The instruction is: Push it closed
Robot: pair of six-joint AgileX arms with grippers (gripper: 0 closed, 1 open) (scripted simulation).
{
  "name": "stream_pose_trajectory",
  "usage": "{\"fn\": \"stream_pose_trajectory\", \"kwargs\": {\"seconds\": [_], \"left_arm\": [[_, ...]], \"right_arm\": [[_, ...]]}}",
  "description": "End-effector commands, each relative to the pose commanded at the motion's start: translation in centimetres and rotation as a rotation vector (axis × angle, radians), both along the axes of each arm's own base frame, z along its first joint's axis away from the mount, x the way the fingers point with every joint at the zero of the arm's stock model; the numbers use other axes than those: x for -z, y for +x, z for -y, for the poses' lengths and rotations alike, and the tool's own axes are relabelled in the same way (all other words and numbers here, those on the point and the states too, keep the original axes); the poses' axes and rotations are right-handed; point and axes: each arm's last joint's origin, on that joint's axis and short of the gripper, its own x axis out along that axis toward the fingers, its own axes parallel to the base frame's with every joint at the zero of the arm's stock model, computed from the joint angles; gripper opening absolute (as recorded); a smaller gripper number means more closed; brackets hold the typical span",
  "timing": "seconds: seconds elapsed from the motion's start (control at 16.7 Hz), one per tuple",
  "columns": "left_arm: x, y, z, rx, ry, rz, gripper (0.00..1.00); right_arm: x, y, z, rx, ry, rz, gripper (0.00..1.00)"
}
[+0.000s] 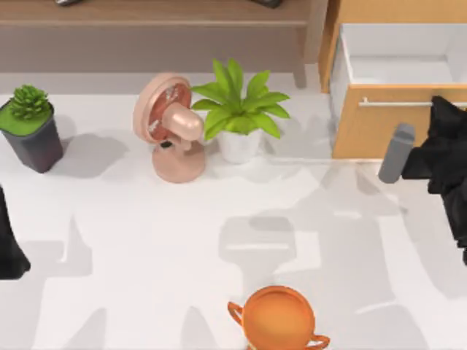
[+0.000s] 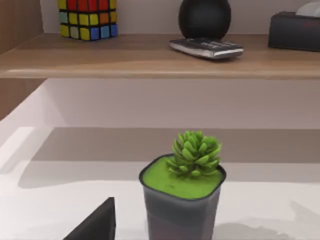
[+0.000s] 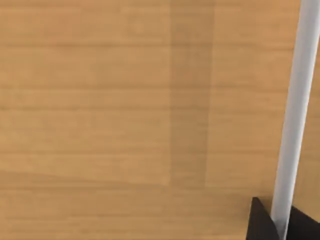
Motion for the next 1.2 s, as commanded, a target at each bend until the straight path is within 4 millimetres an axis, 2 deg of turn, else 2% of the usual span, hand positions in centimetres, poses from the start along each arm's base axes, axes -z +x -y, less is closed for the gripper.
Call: {"fn": "stream_pose_trajectory", "kwargs": {"seconds": [0.18, 0.54, 1.02, 1.2], "left_arm": [[0.0, 0.0, 0.0, 0.000, 0.000, 0.000, 1.00], [0.0, 0.0, 0.0, 0.000, 0.000, 0.000, 1.00], [0.0, 0.0, 0.0, 0.000, 0.000, 0.000, 1.00], [0.0, 0.0, 0.0, 0.000, 0.000, 0.000, 1.00]], "right_arm": [[0.0, 1.2, 0.1, 0.001, 0.000, -0.003, 0.00], [-0.1, 1.5, -0.1, -0.003, 0.003, 0.000, 0.00], [0.0, 6.6, 0.0, -0.003, 0.002, -0.003, 0.00], [0.0, 7.4, 0.0, -0.002, 0.002, -0.005, 0.00]]}}
